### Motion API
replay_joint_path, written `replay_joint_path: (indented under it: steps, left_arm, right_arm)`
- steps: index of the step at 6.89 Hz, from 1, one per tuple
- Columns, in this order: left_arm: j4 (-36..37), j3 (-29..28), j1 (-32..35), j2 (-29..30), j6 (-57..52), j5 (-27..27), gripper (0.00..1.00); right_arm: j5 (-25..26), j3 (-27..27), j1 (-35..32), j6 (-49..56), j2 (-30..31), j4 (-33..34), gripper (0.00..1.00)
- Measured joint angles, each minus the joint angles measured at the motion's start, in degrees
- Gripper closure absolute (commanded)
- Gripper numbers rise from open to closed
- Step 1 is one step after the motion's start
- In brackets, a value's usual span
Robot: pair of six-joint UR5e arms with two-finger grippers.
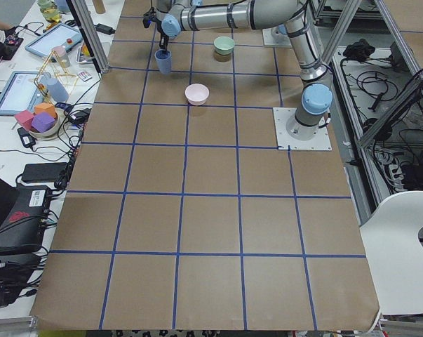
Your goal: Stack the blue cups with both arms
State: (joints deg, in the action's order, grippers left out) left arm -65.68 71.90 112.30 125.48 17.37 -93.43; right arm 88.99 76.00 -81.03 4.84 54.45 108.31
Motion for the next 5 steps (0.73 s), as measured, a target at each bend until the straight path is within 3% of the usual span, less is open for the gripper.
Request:
replay_joint_path:
  steps: [1,2,3,5]
  left_arm:
    - [0.01,0.28,1.95,0.37,2.34,-0.16,1.00]
    - [0.27,0.51,2.69,1.17,2.88,-0.23,0.24]
    - [0.40,0.65,2.91,1.92,3.10,-0.30,0.00]
    - [0.26,0.48,2.57,2.36,3.46,-0.35,0.00]
  right_arm:
    - [0.04,0.02,0.00,0.11,-0.08,-0.07,0.94]
    - [0.09,0.02,0.00,0.30,-0.11,-0.19,1.00]
    - [0.11,0.01,0.00,0.39,-0.09,-0.42,1.00]
    - [0.13,-0.71,0.00,0.26,0.33,-2.84,1.00]
